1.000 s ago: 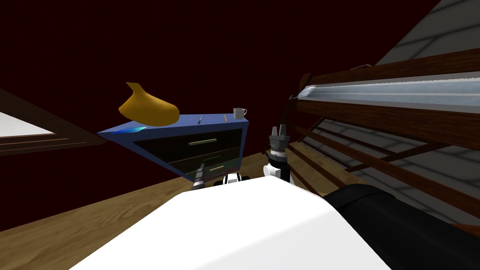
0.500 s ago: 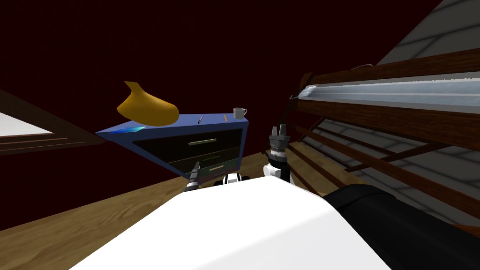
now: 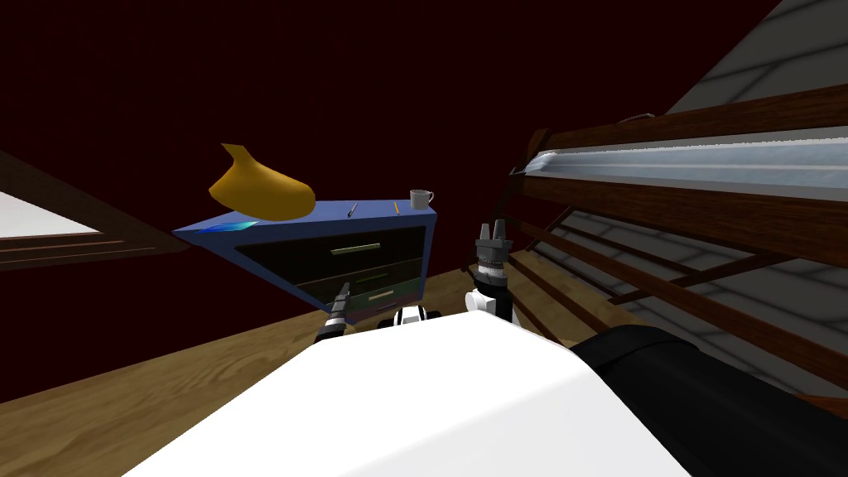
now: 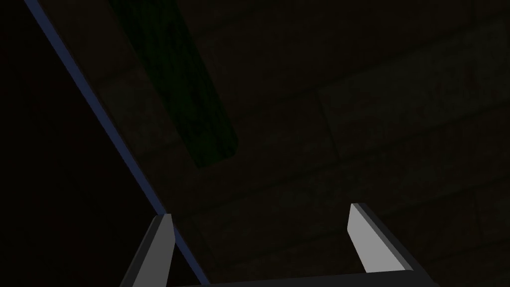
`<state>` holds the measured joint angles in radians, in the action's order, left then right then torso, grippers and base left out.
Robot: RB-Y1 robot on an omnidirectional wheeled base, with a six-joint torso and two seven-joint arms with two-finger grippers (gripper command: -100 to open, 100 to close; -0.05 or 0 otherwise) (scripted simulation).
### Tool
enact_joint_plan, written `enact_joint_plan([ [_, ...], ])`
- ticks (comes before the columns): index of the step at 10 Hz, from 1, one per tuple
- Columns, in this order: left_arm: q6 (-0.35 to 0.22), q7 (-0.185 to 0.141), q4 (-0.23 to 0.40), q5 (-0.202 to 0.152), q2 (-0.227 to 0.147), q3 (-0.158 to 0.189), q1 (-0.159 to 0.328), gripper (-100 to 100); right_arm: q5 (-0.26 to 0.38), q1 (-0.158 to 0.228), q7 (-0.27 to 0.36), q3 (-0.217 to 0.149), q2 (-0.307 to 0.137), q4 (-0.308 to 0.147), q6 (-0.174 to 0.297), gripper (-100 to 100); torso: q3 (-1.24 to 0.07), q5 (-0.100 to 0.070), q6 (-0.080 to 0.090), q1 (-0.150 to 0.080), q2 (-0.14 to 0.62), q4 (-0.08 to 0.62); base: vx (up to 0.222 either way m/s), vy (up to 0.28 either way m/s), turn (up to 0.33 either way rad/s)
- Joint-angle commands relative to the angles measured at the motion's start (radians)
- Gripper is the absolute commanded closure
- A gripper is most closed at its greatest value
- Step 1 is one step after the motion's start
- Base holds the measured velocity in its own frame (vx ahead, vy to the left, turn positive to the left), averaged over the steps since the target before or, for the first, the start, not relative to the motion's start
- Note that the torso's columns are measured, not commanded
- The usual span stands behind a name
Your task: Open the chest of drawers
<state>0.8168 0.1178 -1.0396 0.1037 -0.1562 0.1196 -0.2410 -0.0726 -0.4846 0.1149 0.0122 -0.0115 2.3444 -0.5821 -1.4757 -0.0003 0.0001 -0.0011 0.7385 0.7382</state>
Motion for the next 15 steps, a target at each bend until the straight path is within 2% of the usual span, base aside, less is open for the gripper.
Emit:
enact_joint_plan([
  [1,-0.021,0.003,-0.027,0.002,0.046,0.002,0.007,-100,0.0,0.0,0.0,0.0,0.0,0.0,0.0,0,0.0,0.0,0.0,0.001,0.0,0.0,-0.036,-0.033,0.005],
  [2,-0.022,0.003,-0.031,0.002,0.061,0.002,0.008,-100,0.0,0.0,0.0,0.0,0.0,0.0,0.0,0,0.0,0.0,0.0,0.002,-0.001,0.0,-0.014,-0.018,0.0],
  [3,-0.025,0.003,-0.037,0.002,0.1,0.002,0.009,-100,0.0,0.0,0.0,0.0,0.0,0.0,0.0,0,-0.001,0.001,0.0,0.003,-0.002,-0.001,-0.005,-0.01,0.003],
  [5,-0.026,0.004,-0.042,0.003,0.146,0.003,0.009,-100,0.0,0.0,0.0,0.0,0.0,0.0,0.0,0,-0.001,0.0,0.0,0.002,-0.001,0.0,-0.002,-0.003,0.001],
  [7,-0.027,0.004,-0.044,0.003,0.178,0.003,0.009,-100,0.0,0.0,0.0,0.0,0.0,0.0,0.0,0,0.0,0.0,0.0,0.001,0.0,0.0,0.0,0.0,0.0],
  [8,-0.023,0.003,-0.037,0.002,0.167,0.004,0.012,-100,0.0,0.0,0.0,0.0,0.0,0.0,0.0,0,0.0,0.0,0.0,0.001,0.0,0.0,0.0,0.0,0.0],
  [10,-0.063,0.001,-0.057,0.0,0.163,0.007,0.033,-100,0.0,0.0,0.0,0.0,0.0,0.0,0.0,0,-0.001,0.0,0.0,0.002,-0.002,0.0,0.048,0.003,0.0],
  [11,-0.054,-0.001,-0.058,0.001,0.164,0.005,0.024,-100,0.0,0.0,0.0,0.0,0.0,0.0,0.0,0,-0.002,0.0,0.0,0.001,-0.003,-0.001,0.026,-0.001,0.0],
  [12,-0.027,0.003,-0.039,0.002,0.168,0.004,0.014,100,0.0,0.0,0.0,0.0,0.0,0.0,0.0,0,0.0,0.0,0.0,0.001,0.0,0.0,-0.029,0.001,0.001],
  [15,-0.058,-0.004,-0.074,0.005,0.166,-0.002,0.011,100,0.0,0.0,0.0,0.0,0.0,0.0,0.0,0,0.001,0.0,0.0,0.0,0.001,0.001,-0.105,-0.028,0.017],
])
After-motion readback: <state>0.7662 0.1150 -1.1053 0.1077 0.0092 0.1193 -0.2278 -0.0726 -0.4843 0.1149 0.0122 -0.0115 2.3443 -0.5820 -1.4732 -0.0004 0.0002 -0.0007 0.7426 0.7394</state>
